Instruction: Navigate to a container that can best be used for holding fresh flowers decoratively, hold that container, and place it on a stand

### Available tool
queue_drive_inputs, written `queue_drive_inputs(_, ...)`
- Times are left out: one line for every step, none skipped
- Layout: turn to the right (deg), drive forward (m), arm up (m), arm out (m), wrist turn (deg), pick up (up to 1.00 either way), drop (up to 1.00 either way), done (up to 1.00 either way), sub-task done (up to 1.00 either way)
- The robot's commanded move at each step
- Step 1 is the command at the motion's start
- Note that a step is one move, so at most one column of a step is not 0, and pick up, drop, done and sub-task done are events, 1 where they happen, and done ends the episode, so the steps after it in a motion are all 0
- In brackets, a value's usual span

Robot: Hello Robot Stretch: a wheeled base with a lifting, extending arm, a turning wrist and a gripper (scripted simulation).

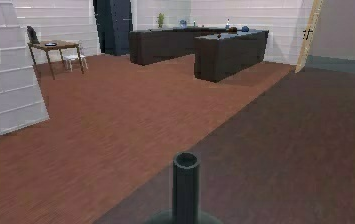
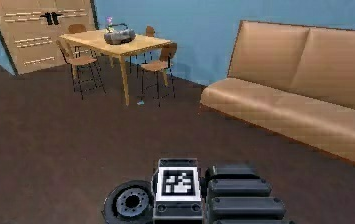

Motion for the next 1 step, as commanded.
queue_drive_inputs(6.0,0.00,0.00,0.00,0.0,0.00,0.00,0.00,0.00)
